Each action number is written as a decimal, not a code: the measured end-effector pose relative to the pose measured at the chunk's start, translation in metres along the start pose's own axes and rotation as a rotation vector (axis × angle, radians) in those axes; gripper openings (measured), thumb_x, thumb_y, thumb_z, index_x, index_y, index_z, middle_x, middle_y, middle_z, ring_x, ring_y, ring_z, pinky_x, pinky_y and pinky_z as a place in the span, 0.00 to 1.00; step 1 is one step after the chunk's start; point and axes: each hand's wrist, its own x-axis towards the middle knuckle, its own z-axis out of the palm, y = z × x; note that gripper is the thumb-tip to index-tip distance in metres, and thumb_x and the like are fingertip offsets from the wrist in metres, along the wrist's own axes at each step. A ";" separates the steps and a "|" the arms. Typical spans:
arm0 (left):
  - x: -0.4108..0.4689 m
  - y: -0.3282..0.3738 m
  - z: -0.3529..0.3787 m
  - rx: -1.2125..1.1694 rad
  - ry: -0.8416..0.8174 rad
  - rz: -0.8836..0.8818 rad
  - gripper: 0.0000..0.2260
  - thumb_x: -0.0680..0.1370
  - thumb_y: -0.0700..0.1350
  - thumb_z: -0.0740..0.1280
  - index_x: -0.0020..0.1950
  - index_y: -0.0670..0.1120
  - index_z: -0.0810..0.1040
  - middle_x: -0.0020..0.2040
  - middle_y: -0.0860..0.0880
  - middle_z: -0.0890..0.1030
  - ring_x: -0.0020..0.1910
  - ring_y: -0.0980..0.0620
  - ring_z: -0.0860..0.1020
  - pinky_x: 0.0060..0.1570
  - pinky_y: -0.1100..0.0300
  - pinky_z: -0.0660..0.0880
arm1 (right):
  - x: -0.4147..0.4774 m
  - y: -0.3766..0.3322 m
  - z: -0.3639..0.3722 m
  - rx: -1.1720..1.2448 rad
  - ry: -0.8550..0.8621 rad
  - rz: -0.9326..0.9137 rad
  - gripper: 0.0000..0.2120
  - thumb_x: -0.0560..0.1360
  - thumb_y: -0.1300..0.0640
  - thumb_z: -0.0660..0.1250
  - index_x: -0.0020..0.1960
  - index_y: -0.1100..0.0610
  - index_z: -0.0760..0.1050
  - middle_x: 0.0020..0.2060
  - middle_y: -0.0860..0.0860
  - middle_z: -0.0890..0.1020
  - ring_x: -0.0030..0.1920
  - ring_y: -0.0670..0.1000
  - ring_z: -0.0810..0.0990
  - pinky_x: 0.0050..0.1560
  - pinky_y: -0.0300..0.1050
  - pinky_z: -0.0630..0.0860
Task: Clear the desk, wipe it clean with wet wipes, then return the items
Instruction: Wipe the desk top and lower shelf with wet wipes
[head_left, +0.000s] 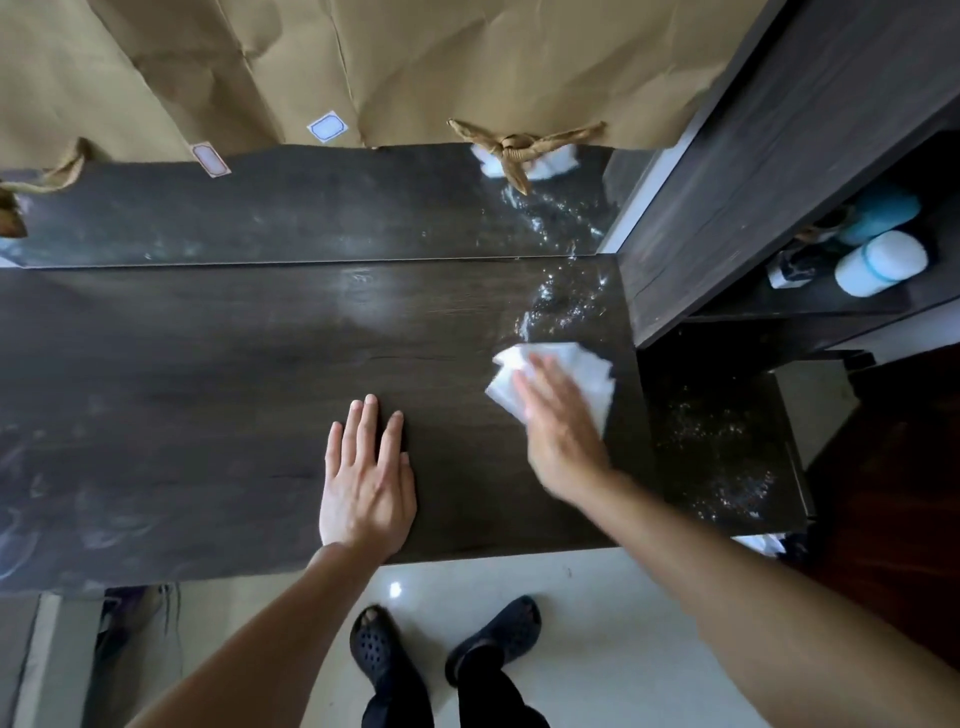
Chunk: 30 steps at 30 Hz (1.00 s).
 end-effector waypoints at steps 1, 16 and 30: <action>0.001 0.000 0.000 0.000 -0.003 -0.011 0.22 0.79 0.47 0.50 0.70 0.41 0.68 0.73 0.38 0.63 0.74 0.40 0.57 0.73 0.45 0.53 | -0.016 -0.018 0.005 0.013 -0.081 -0.113 0.25 0.74 0.66 0.49 0.70 0.64 0.66 0.72 0.60 0.65 0.74 0.60 0.58 0.73 0.55 0.56; 0.005 0.002 0.001 0.011 -0.004 -0.024 0.23 0.78 0.46 0.51 0.71 0.41 0.67 0.74 0.38 0.62 0.75 0.40 0.56 0.73 0.45 0.52 | 0.140 0.029 -0.020 -0.075 0.147 0.544 0.30 0.75 0.66 0.57 0.75 0.65 0.52 0.76 0.61 0.52 0.76 0.58 0.47 0.75 0.50 0.46; 0.007 0.002 0.001 0.018 -0.035 -0.021 0.23 0.78 0.46 0.52 0.72 0.41 0.67 0.74 0.38 0.61 0.76 0.41 0.55 0.73 0.45 0.53 | 0.149 -0.021 -0.001 -0.057 0.066 0.539 0.29 0.74 0.67 0.58 0.74 0.65 0.56 0.75 0.61 0.55 0.75 0.58 0.49 0.74 0.49 0.48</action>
